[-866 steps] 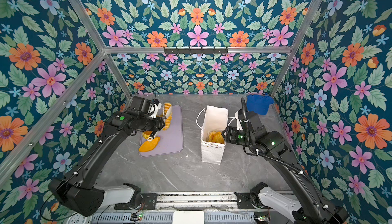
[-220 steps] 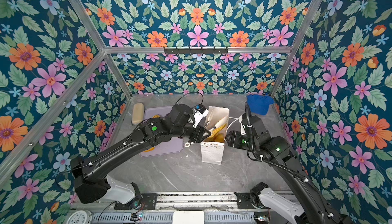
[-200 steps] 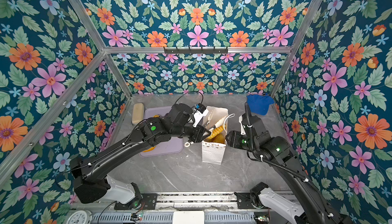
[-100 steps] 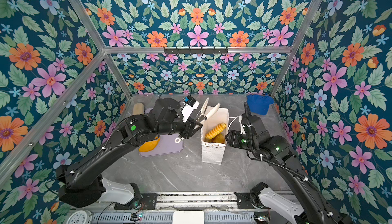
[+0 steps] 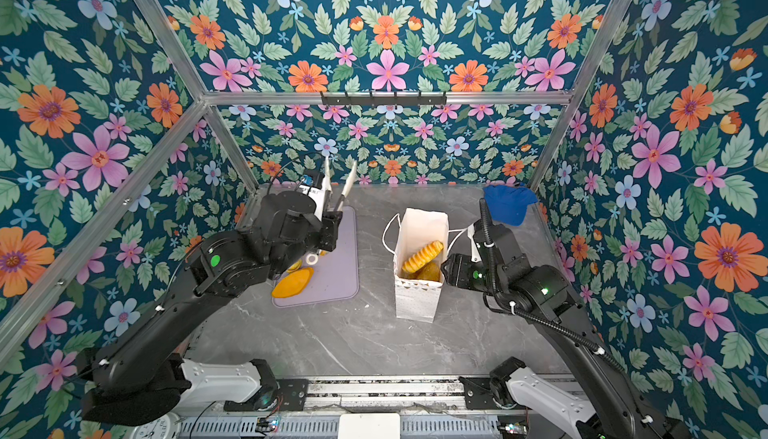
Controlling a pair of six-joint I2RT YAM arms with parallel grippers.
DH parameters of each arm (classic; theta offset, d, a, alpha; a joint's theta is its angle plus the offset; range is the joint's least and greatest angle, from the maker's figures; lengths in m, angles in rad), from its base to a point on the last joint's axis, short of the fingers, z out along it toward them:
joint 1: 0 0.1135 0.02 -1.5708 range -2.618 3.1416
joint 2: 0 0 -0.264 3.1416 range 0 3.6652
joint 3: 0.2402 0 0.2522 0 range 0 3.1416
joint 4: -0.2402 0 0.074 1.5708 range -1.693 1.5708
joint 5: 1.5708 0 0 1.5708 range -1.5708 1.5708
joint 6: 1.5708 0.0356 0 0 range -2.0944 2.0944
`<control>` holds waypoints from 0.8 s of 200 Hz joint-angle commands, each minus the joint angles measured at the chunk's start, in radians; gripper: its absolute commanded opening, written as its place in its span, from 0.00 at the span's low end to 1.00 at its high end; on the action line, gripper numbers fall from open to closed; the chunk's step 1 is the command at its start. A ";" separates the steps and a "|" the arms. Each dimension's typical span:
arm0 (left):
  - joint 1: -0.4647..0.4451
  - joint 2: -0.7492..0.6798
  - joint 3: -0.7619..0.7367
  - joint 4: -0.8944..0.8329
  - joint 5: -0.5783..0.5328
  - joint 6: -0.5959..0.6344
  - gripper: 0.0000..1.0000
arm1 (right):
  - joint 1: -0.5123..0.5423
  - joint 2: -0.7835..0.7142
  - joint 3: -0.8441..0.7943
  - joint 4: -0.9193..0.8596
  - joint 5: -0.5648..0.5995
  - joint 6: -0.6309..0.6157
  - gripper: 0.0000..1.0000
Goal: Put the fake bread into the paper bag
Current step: 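Move the empty tongs back over the tray with the left gripper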
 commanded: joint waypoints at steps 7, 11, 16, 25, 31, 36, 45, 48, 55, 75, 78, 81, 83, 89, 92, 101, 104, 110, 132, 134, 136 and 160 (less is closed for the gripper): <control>0.152 -0.013 -0.092 -0.042 0.017 -0.082 0.37 | 0.001 0.004 0.011 0.004 0.003 -0.005 0.67; 0.175 -0.016 -0.110 -0.038 0.037 -0.088 0.38 | 0.000 0.004 0.011 0.004 0.003 -0.005 0.67; 0.201 -0.017 -0.136 -0.033 0.064 -0.096 0.37 | 0.001 0.004 0.011 0.004 0.003 -0.005 0.67; 0.243 -0.017 -0.175 -0.027 0.105 -0.107 0.37 | 0.000 0.004 0.011 0.003 0.003 -0.007 0.67; 0.267 -0.013 -0.200 -0.022 0.135 -0.115 0.38 | 0.000 0.004 0.011 0.003 0.003 -0.007 0.67; 0.286 -0.006 -0.217 -0.022 0.161 -0.119 0.38 | 0.000 0.004 0.011 0.002 0.003 -0.008 0.67; 0.313 0.009 -0.250 -0.021 0.194 -0.130 0.38 | 0.000 0.004 0.010 0.002 0.002 -0.008 0.67; 0.322 0.013 -0.261 -0.020 0.207 -0.133 0.38 | 0.000 0.004 0.012 0.002 0.003 -0.008 0.67; 0.338 0.020 -0.286 -0.013 0.240 -0.138 0.38 | 0.001 0.004 0.012 0.001 0.003 -0.008 0.67; 0.377 0.036 -0.361 0.025 0.326 -0.153 0.38 | 0.001 0.003 0.011 -0.001 0.006 -0.010 0.67; 0.381 0.039 -0.371 0.030 0.335 -0.156 0.38 | 0.000 0.002 0.011 -0.001 0.006 -0.010 0.67; 0.387 0.042 -0.380 0.034 0.345 -0.160 0.38 | 0.000 0.001 0.011 -0.001 0.007 -0.009 0.67; 0.390 0.043 -0.386 0.037 0.350 -0.161 0.38 | 0.001 0.001 0.010 -0.001 0.008 -0.010 0.67; 0.401 0.049 -0.403 0.044 0.369 -0.164 0.38 | 0.000 0.000 0.010 -0.001 0.009 -0.010 0.67; 0.407 0.053 -0.411 0.050 0.380 -0.166 0.38 | 0.001 -0.001 0.010 -0.001 0.009 -0.010 0.67; 0.420 0.067 -0.429 0.053 0.403 -0.168 0.38 | 0.001 0.000 0.010 0.001 0.009 -0.010 0.67; 0.423 0.073 -0.435 0.053 0.408 -0.169 0.38 | 0.000 -0.001 0.010 0.001 0.009 -0.010 0.67; 0.430 0.083 -0.444 0.053 0.420 -0.169 0.38 | 0.001 -0.001 0.010 0.002 0.008 -0.009 0.67; 0.449 0.121 -0.478 0.053 0.474 -0.177 0.38 | 0.000 0.000 0.011 0.001 0.009 -0.013 0.67; 0.450 0.124 -0.479 0.077 0.479 -0.176 0.39 | 0.001 0.000 0.011 0.001 0.009 -0.013 0.67; 0.451 0.128 -0.484 0.085 0.484 -0.178 0.39 | 0.001 0.000 0.011 0.001 0.009 -0.013 0.67; 0.465 0.161 -0.517 0.113 0.520 -0.182 0.39 | 0.000 -0.002 0.012 0.001 0.011 -0.015 0.67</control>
